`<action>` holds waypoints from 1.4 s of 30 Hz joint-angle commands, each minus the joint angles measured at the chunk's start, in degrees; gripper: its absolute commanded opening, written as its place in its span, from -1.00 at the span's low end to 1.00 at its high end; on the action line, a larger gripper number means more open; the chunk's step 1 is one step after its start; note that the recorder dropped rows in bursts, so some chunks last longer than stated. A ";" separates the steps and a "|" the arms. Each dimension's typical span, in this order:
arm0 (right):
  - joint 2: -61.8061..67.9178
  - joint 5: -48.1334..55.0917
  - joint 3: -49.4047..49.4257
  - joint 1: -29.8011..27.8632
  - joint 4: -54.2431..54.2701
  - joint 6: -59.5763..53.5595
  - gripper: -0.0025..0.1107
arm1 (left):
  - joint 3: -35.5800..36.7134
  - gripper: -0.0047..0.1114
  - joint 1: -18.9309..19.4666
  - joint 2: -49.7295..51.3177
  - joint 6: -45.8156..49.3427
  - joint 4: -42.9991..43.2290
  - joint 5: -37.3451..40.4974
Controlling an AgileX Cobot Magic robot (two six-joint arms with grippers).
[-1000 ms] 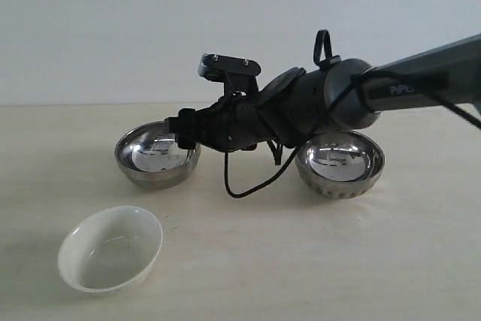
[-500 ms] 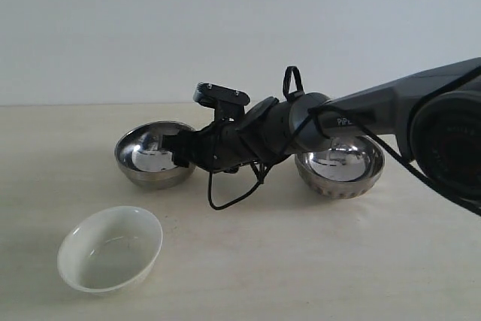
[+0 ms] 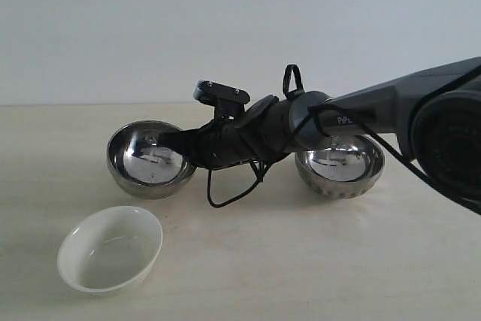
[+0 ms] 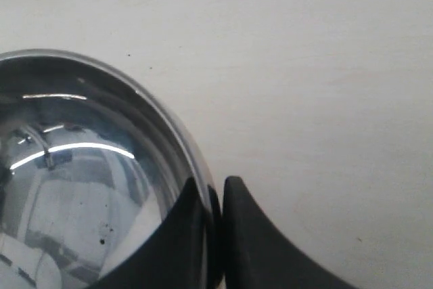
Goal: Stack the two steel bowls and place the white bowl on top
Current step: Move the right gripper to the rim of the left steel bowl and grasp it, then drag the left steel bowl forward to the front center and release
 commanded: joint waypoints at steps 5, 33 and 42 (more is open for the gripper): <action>-7.08 3.47 -0.33 -0.05 -1.45 -2.33 -0.96 | 0.23 -0.36 0.16 -0.19 0.16 -0.07 0.04; -32.97 16.24 31.19 -0.05 -74.02 56.18 -0.96 | 0.23 -0.36 0.16 -0.19 0.16 -0.07 0.04; -31.57 12.22 33.23 -0.05 -74.02 57.17 -0.96 | 0.23 -0.36 0.16 -0.19 0.16 -0.07 0.04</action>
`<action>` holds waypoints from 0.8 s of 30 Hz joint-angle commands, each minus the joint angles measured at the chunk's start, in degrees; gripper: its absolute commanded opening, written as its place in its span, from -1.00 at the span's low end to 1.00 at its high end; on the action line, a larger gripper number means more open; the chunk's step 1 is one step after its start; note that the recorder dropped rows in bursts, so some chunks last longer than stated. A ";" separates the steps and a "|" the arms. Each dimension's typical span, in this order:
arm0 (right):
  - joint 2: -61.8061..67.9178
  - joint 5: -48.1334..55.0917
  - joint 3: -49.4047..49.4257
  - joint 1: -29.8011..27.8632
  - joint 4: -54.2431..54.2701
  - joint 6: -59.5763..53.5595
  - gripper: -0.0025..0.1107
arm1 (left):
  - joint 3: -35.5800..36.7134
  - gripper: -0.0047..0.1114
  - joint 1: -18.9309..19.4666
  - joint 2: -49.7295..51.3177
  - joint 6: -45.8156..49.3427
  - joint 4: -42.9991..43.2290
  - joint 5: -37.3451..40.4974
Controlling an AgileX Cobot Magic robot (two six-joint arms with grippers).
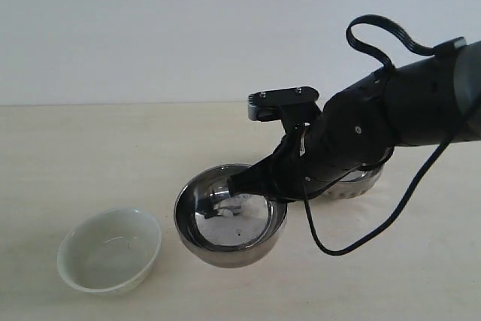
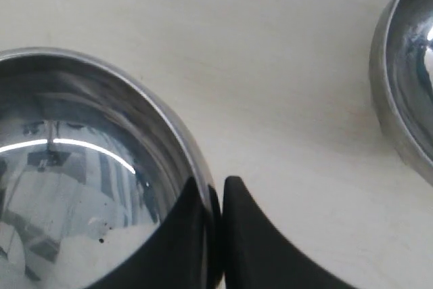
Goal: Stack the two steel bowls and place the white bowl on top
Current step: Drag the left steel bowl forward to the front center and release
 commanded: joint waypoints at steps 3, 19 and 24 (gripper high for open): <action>2.46 -0.72 0.22 -0.05 -0.24 0.45 -0.96 | 0.23 -0.36 0.16 -0.19 0.16 -0.07 0.04; 3.93 0.09 0.22 -0.05 -0.24 0.45 -0.96 | 0.23 -0.36 0.16 -0.19 0.16 -0.07 0.04; 5.70 -0.60 0.22 -0.05 -0.24 0.34 -0.96 | 0.23 -0.36 0.16 -0.19 0.16 -0.07 0.04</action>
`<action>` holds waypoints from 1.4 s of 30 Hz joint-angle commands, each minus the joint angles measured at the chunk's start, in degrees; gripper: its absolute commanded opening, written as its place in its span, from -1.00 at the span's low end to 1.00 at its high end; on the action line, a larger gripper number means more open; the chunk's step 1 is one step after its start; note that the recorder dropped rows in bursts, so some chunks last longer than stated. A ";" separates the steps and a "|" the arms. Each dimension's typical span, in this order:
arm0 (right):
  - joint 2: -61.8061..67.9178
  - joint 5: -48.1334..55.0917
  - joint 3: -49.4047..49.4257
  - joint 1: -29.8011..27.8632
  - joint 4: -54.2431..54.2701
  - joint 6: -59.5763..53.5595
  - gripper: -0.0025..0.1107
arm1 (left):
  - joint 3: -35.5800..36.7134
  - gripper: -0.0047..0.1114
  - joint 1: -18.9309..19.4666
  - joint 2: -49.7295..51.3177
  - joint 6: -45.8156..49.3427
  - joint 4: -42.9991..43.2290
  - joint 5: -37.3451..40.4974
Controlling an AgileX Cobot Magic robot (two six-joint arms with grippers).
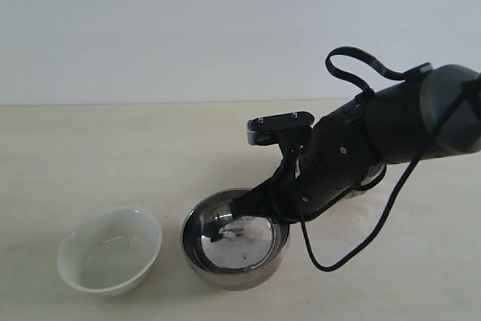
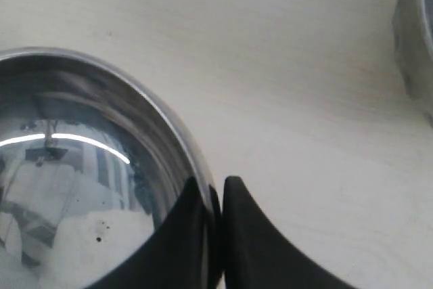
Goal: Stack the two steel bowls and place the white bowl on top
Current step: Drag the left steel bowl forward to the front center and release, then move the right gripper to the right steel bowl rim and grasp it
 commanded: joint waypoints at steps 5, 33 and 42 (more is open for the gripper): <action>0.75 -0.91 0.12 -0.05 -0.36 -0.16 -0.96 | 0.23 -0.36 0.16 -0.19 0.16 -0.07 0.04; -6.83 -1.10 0.12 -1.20 -0.61 0.12 -0.10 | 0.23 -0.36 0.16 -0.19 0.16 -0.07 0.04; -11.23 4.51 0.12 -12.29 -0.61 1.59 -0.10 | 0.23 -0.36 0.16 -0.19 0.16 -0.07 0.04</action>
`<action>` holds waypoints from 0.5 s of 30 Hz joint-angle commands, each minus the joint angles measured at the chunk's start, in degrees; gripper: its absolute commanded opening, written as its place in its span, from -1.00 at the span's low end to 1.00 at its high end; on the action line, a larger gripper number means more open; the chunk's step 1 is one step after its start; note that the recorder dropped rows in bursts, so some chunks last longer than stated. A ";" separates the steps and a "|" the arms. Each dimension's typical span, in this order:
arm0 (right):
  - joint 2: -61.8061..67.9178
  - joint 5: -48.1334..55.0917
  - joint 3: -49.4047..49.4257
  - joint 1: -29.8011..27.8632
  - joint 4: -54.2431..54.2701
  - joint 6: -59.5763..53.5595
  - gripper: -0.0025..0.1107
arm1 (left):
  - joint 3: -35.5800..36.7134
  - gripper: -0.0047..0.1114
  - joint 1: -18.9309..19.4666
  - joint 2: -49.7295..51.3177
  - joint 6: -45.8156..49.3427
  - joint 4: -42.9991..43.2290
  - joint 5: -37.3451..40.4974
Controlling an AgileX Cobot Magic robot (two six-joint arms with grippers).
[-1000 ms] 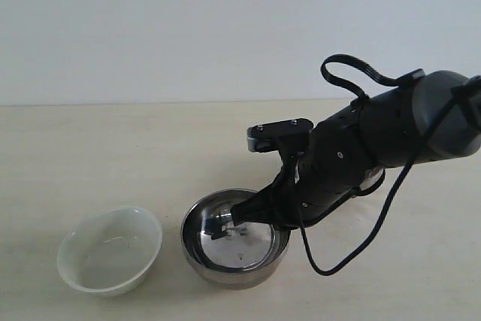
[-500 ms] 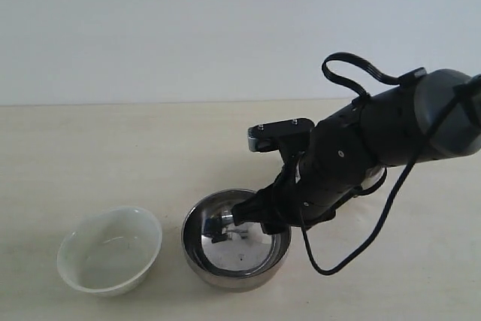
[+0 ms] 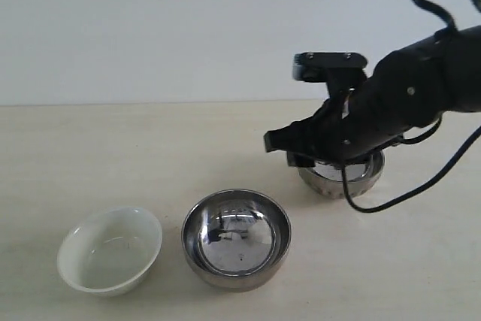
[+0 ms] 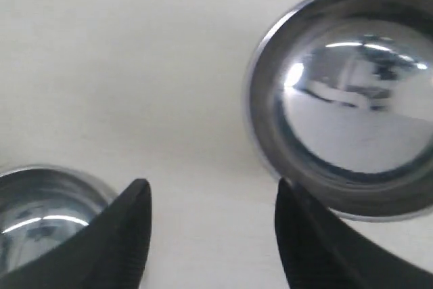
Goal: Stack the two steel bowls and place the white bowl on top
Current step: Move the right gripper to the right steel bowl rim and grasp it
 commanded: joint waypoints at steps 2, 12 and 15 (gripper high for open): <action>-1.01 4.37 0.03 -7.03 -1.09 0.26 -0.10 | 0.23 -0.36 0.16 -0.19 0.16 -0.07 0.04; -0.68 2.78 0.03 -12.96 -3.87 0.25 -0.10 | 0.23 -0.36 0.16 -0.19 0.16 -0.07 0.04; 0.53 2.50 0.03 -14.65 -3.88 0.25 -0.10 | 0.23 -0.36 0.16 -0.19 0.16 -0.07 0.04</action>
